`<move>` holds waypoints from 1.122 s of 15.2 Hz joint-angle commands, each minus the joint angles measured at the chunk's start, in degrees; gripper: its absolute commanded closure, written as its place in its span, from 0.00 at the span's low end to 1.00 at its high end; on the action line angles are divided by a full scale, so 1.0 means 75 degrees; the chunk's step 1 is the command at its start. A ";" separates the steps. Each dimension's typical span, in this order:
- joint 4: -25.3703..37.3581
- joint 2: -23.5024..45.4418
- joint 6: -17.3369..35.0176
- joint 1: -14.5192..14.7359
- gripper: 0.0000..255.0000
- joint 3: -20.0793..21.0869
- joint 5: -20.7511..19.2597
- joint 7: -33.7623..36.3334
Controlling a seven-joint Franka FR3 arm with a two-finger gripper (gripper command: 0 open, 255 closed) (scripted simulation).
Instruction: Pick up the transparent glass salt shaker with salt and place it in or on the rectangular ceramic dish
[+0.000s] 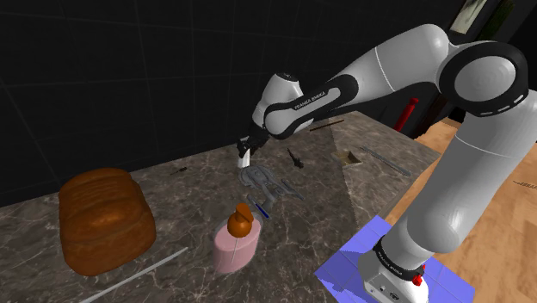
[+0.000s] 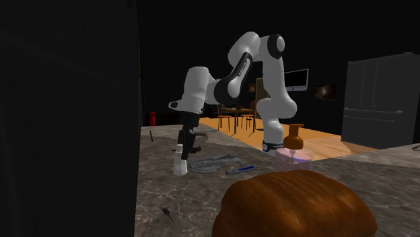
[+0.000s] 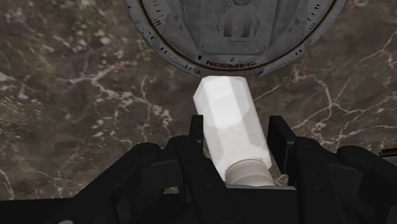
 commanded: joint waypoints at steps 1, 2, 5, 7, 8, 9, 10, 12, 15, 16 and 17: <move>-0.0002 0.0003 -0.0001 0.0001 1.00 0.0000 0.0000 0.0001; -0.0002 0.0005 0.0001 -0.0001 1.00 -0.0001 0.0001 -0.0003; 0.0085 -0.0208 -0.0296 -0.0014 1.00 0.0009 0.0049 -0.0022; 0.0151 -0.0343 -0.0495 -0.0021 1.00 0.0012 0.0077 -0.0032; 0.0186 -0.0409 -0.0595 -0.0024 1.00 0.0013 0.0090 -0.0036; 0.0223 -0.0473 -0.0695 -0.0027 1.00 0.0014 0.0102 -0.0040; 0.0262 -0.0535 -0.0795 -0.0030 1.00 0.0014 0.0114 -0.0043; 0.0345 -0.0655 -0.0996 -0.0035 1.00 0.0013 0.0134 -0.0048; 0.0481 -0.0823 -0.1297 -0.0041 1.00 0.0010 0.0161 -0.0053; 0.0529 -0.0876 -0.1398 -0.0044 1.00 0.0008 0.0168 -0.0053; 0.0579 -0.0927 -0.1499 -0.0045 1.00 0.0006 0.0175 -0.0054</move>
